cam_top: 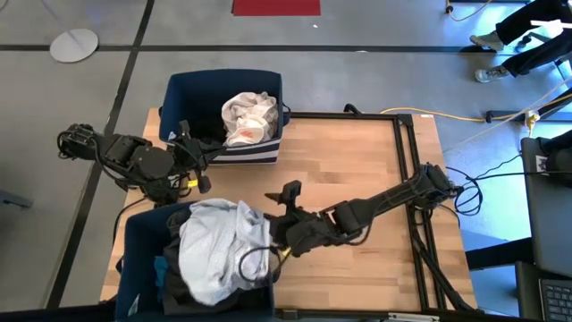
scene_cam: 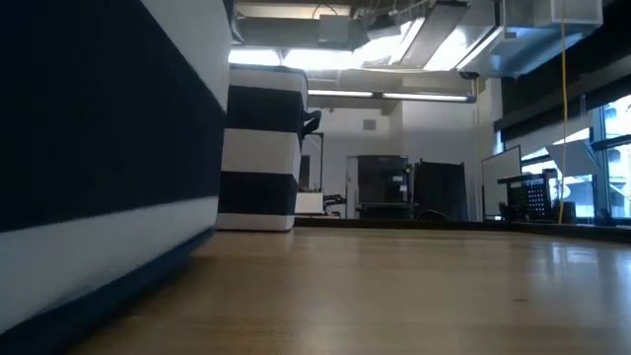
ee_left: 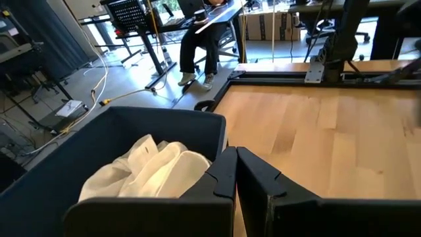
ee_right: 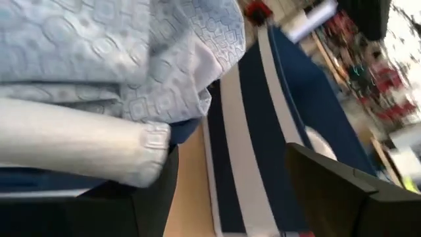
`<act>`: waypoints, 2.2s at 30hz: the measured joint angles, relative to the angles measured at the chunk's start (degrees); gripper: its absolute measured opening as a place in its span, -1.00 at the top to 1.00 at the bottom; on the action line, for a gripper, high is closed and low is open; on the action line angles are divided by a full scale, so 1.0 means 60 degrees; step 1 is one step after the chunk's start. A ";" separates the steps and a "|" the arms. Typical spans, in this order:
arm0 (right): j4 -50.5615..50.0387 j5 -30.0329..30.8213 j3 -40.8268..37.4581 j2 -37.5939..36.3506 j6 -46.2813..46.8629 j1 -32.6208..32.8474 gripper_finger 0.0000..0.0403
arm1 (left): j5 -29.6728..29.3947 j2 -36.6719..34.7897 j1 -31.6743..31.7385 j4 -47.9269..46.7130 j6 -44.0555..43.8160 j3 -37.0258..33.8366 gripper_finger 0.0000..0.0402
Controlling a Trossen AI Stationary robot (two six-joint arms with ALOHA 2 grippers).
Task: Sort clothes
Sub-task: Adjust the bottom blue laundry bin
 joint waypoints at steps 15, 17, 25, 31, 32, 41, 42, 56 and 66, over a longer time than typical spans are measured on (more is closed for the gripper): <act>0.1825 -0.0525 0.0007 0.0083 -0.0840 0.0027 -0.39 | -0.0001 -0.0001 0.0004 -0.0125 0.0031 0.0000 1.00; 0.2197 -0.0737 0.0007 0.0083 -0.0951 0.0027 -0.39 | -0.0003 0.0000 0.0004 -0.0121 0.0082 0.0000 1.00; 0.3212 -0.0632 0.0007 0.0084 -0.1383 0.0041 -0.39 | -0.0001 0.0002 0.0004 -0.0121 0.0009 0.0000 1.00; 0.3560 0.0400 0.0024 0.0092 -0.1800 0.0029 -0.39 | -0.0003 0.0001 0.0004 -0.0128 0.0076 0.0000 1.00; 0.3686 0.0976 0.0022 0.0094 -0.1820 0.0034 -0.39 | -0.0003 0.0002 0.0004 -0.0129 0.0064 0.0000 1.00; 0.3280 -0.4083 0.0026 0.0594 -0.1023 0.0016 -0.39 | 0.0000 0.0003 0.0004 -0.0428 -0.0139 -0.0007 1.00; 0.3365 -0.4435 0.0023 0.0758 -0.0947 0.0018 -0.39 | -0.0003 0.0003 0.0004 -0.0427 -0.0207 -0.0007 1.00; 0.2461 -0.3586 0.0512 0.0547 -0.0385 0.0220 -0.39 | 0.0218 0.0003 0.0004 -0.0412 -0.0375 -0.0007 1.00; -0.1925 -0.2380 0.1253 -0.1565 0.1734 0.0925 -0.39 | 0.1977 -0.0254 -0.0015 0.0856 -0.0020 -0.0808 1.00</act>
